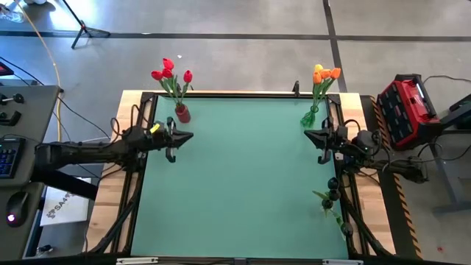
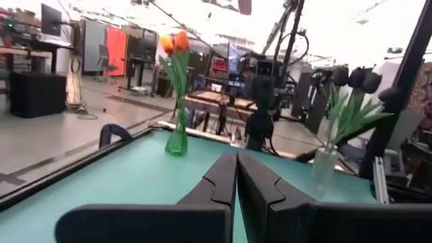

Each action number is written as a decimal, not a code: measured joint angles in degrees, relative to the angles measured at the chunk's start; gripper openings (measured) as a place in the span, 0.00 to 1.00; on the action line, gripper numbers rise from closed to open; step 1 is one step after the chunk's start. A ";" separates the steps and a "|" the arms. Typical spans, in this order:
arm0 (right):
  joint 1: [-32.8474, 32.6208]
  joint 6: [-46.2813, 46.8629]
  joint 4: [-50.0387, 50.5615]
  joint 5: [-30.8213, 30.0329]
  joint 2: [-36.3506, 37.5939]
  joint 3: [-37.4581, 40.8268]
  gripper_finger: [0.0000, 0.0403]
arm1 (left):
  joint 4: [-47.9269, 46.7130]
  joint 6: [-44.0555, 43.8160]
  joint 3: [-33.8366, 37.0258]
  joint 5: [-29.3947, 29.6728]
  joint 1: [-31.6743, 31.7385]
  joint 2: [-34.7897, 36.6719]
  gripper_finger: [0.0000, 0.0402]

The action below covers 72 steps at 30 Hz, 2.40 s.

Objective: Sort flowers into vase by color
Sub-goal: Return to Home Position

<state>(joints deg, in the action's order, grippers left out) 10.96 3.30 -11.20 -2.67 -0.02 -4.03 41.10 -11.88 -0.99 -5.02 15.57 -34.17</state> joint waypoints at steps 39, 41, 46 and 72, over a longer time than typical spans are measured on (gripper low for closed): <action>-0.09 8.12 4.92 10.60 -0.26 0.04 0.00 | -38.63 4.46 0.26 -3.10 -0.65 33.98 0.00; -0.09 8.53 4.45 10.06 -0.26 0.04 0.00 | -38.99 4.51 0.26 -3.04 -1.38 33.98 0.00; -0.15 8.83 2.93 10.04 -1.14 0.14 0.00 | -39.13 4.56 0.26 -1.87 -3.23 33.98 0.00; -4.44 6.59 4.96 9.78 -0.12 3.48 0.00 | -40.34 7.21 0.26 3.89 -8.35 33.36 0.00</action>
<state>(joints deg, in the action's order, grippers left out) 6.52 9.89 -6.24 7.11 -0.14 -0.56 0.77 -4.68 -0.73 -1.13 7.23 -0.81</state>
